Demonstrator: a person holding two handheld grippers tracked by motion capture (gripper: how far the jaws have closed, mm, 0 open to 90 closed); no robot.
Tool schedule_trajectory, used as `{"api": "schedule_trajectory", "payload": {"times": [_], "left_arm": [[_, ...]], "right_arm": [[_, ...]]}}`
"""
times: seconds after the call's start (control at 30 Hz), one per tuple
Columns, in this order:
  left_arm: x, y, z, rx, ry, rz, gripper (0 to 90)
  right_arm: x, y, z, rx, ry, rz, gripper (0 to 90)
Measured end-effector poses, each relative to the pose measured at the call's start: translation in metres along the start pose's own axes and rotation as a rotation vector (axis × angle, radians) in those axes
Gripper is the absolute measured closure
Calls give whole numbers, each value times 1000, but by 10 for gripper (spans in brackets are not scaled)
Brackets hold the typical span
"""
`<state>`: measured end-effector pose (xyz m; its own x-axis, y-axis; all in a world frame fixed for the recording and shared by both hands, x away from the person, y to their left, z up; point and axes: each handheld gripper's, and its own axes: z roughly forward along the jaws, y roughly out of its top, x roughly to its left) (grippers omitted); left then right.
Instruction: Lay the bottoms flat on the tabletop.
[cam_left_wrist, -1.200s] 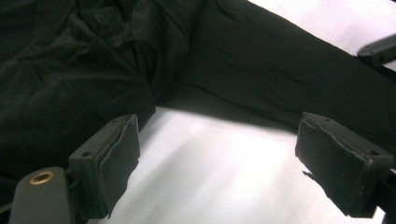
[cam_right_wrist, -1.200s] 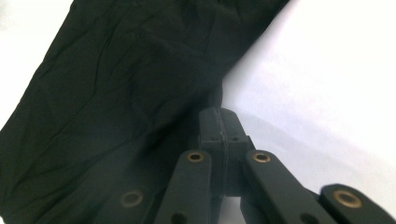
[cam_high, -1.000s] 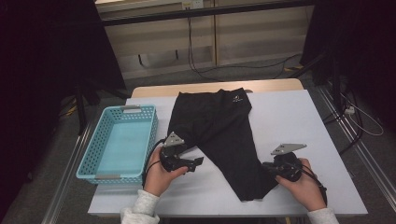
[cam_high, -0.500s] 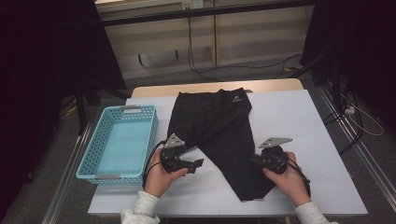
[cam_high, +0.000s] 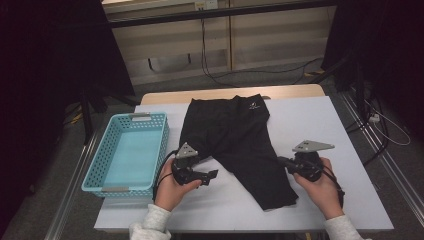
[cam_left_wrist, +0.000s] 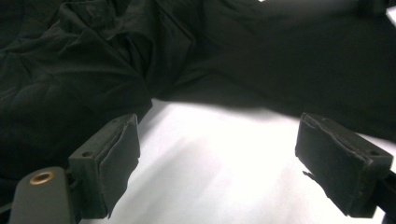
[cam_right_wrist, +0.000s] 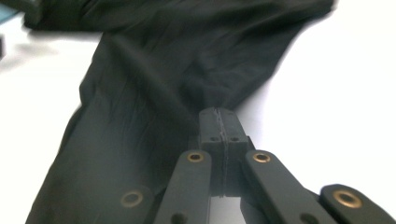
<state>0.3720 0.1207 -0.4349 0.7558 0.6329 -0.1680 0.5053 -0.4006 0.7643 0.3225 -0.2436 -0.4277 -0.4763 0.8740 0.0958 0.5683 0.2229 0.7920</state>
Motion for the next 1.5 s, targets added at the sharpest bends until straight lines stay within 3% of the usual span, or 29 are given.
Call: {"api": "schedule_trajectory", "payload": {"times": [0.13,0.23,0.27,0.4,0.47,0.53,0.57,0.63,0.77,0.87,1.07,1.13,1.33,1.43,1.5], "left_arm": [[0,0,1,1,-3,0,138],[-1,0,1,4,-6,1,138],[-1,0,1,3,-7,0,138],[-1,0,2,4,-6,-2,138],[-1,-1,3,8,-5,2,138],[-1,-2,4,14,-6,3,138],[-2,-2,4,16,-9,3,138],[-3,-1,5,13,-8,6,138],[-5,0,5,12,-12,13,138],[-6,1,6,13,-15,14,138],[-8,3,6,8,-23,17,138],[-8,3,6,8,-23,19,138],[-8,3,6,8,-23,20,138],[-9,4,5,9,-22,23,138],[-8,3,5,7,-21,23,138]], "right_arm": [[-24,-1,-3,-6,-57,36,900],[-39,-2,0,9,-91,44,900],[-44,-3,0,13,-133,35,900],[-60,-7,4,40,-188,33,900],[-65,-12,8,71,-211,21,900],[-68,-17,11,85,-203,42,884],[-67,-19,12,89,-195,48,846],[-61,-19,13,114,-220,3,734],[-44,-16,7,86,-193,-22,646],[-29,-15,2,71,-133,-33,646],[-2,-12,-1,73,-90,-88,628],[6,-12,0,74,-52,-87,627],[24,-18,13,151,15,-110,636],[30,-21,21,176,36,-137,675],[34,-19,22,170,27,-163,766]]}}
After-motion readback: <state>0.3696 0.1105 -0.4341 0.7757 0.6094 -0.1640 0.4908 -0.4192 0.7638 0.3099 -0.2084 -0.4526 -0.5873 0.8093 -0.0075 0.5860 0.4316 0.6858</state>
